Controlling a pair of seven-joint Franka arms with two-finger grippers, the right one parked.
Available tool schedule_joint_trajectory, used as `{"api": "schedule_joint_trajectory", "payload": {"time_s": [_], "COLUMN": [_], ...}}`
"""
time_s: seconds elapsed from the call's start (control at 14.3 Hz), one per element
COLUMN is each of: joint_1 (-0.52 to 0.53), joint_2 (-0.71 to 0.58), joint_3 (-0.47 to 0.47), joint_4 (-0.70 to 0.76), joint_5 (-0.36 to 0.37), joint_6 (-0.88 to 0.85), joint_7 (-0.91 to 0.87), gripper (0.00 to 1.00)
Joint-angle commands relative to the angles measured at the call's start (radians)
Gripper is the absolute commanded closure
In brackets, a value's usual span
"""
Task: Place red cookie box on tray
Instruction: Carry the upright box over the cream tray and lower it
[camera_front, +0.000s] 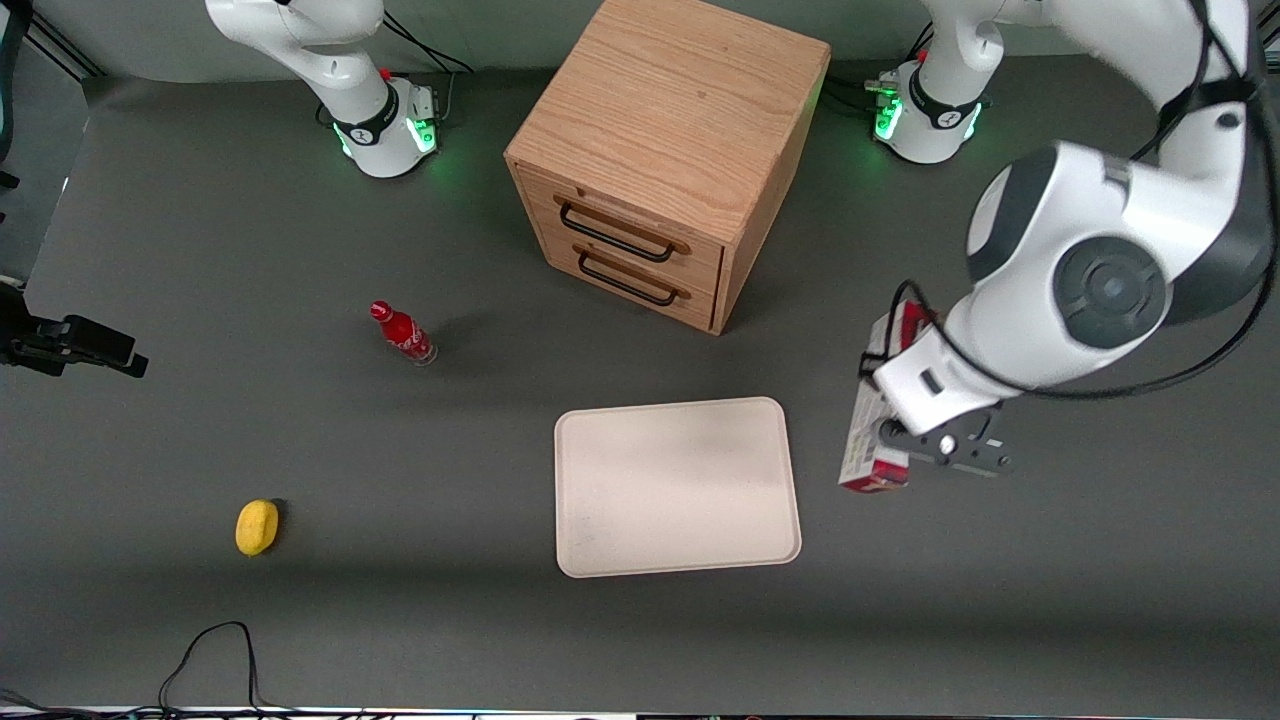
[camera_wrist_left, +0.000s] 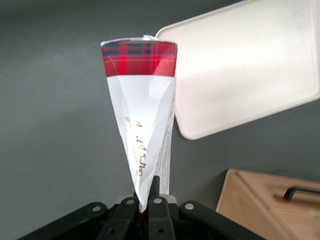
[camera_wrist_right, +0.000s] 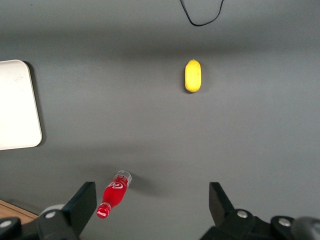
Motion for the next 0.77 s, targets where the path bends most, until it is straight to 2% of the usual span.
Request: {"api": "schedule_joint_trajectory", "payload": {"time_s": [0.0, 0.35, 0.49, 0.7], "joint_1": [-0.07, -0.138, -0.156, -0.158], "joint_2": [0.193, 0.344, 0.393, 0.441], "joint_3": [0.008, 0.011, 0.018, 0.022], "joint_4": [0.242, 0.24, 0.232, 0.226], "joint_5": [-0.008, -0.004, 0.028, 0.072], "joint_6": [-0.032, 0.181, 0.252, 0.267], "joint_7": [-0.155, -0.3, -0.324, -0.329], "gripper": [1.0, 1.0, 1.0, 1.0]}}
